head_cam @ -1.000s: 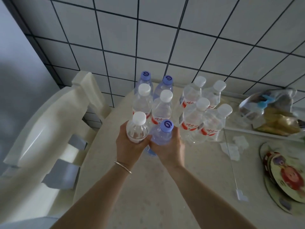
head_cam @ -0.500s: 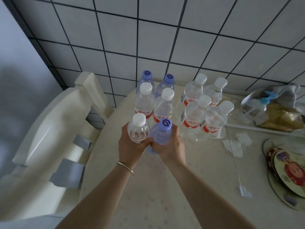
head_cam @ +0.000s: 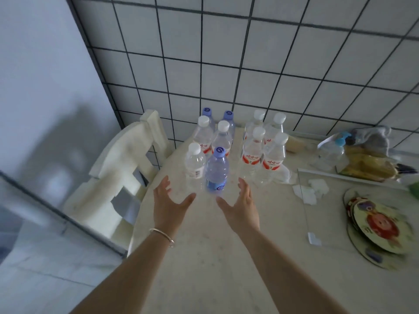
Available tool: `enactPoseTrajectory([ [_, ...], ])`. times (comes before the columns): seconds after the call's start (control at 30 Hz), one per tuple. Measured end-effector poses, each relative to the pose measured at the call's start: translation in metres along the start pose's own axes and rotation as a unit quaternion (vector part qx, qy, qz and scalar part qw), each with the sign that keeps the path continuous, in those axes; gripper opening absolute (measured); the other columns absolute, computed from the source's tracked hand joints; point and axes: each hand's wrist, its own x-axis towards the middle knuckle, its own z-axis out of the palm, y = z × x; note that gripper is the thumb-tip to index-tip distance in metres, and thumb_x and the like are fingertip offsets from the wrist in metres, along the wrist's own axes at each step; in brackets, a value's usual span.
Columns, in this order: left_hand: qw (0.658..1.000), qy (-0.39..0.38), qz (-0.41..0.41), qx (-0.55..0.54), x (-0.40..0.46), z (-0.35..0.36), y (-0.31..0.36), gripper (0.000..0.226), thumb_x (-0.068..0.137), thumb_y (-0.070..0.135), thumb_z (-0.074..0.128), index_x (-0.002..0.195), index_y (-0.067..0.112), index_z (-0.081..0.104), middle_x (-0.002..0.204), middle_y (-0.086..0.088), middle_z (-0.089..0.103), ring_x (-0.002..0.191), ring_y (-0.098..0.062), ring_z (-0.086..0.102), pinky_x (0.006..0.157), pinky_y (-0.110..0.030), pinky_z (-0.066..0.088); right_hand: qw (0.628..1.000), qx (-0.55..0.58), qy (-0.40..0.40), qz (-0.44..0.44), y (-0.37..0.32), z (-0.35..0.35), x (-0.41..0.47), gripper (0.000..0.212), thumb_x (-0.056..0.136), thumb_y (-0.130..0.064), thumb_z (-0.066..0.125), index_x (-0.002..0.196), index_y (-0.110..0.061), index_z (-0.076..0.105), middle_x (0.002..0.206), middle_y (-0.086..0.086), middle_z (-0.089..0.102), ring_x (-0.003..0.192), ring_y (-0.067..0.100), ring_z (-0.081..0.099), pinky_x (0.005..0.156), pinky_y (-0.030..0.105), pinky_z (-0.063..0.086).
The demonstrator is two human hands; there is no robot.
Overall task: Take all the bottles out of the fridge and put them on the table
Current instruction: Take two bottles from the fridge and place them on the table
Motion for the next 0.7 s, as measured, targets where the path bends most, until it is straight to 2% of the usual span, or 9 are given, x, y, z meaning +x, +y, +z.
enactPoseTrajectory([
  [0.17, 0.998, 0.049, 0.020, -0.033, -0.070, -0.037, 0.015, 0.081, 0.070, 0.020, 0.080, 0.137, 0.012, 0.035, 0.129, -0.008, 0.046, 0.106, -0.023, 0.057, 0.093, -0.040, 0.049, 0.995, -0.033, -0.047, -0.085, 0.002, -0.016, -0.061, 0.083, 0.083, -0.046, 0.060, 0.147, -0.021, 0.015, 0.152, -0.004, 0.026, 0.137, 0.016, 0.032, 0.102, 0.031, 0.034],
  [0.33, 0.991, 0.131, 0.026, -0.015, -0.180, -0.088, 0.016, 0.077, 0.073, 0.030, 0.077, 0.137, 0.015, 0.036, 0.124, 0.002, 0.045, 0.100, -0.012, 0.055, 0.085, -0.026, 0.047, 0.975, -0.042, -0.108, -0.191, 0.011, -0.014, -0.139, 0.081, 0.082, -0.044, 0.061, 0.147, -0.021, 0.018, 0.151, -0.002, 0.029, 0.137, 0.016, 0.032, 0.106, 0.029, 0.030],
  [0.5, 0.976, 0.212, -0.042, -0.034, -0.296, -0.144, -0.005, 0.072, 0.071, 0.033, 0.078, 0.132, 0.021, 0.041, 0.122, 0.003, 0.052, 0.108, -0.016, 0.056, 0.091, -0.031, 0.048, 0.939, -0.055, -0.198, -0.274, 0.018, 0.002, -0.237, 0.079, 0.083, -0.046, 0.060, 0.146, -0.025, 0.017, 0.150, -0.003, 0.030, 0.134, 0.017, 0.038, 0.102, 0.031, 0.035],
  [0.6, 0.962, 0.261, -0.069, -0.045, -0.353, -0.176, -0.015, 0.066, 0.072, 0.027, 0.078, 0.129, 0.020, 0.045, 0.119, -0.001, 0.056, 0.107, -0.018, 0.058, 0.088, -0.028, 0.046, 0.907, -0.077, -0.259, -0.324, 0.021, 0.018, -0.295, 0.078, 0.084, -0.047, 0.058, 0.146, -0.025, 0.015, 0.151, -0.005, 0.028, 0.135, 0.015, 0.036, 0.103, 0.030, 0.036],
  [0.7, 0.946, 0.308, -0.088, -0.041, -0.402, -0.210, -0.032, 0.064, 0.071, 0.023, 0.079, 0.126, 0.017, 0.047, 0.117, -0.006, 0.058, 0.104, -0.020, 0.060, 0.086, -0.033, 0.050, 0.884, -0.079, -0.301, -0.350, 0.019, 0.038, -0.350, 0.077, 0.084, -0.047, 0.058, 0.146, -0.026, 0.017, 0.151, -0.006, 0.028, 0.135, 0.015, 0.036, 0.105, 0.030, 0.035],
])
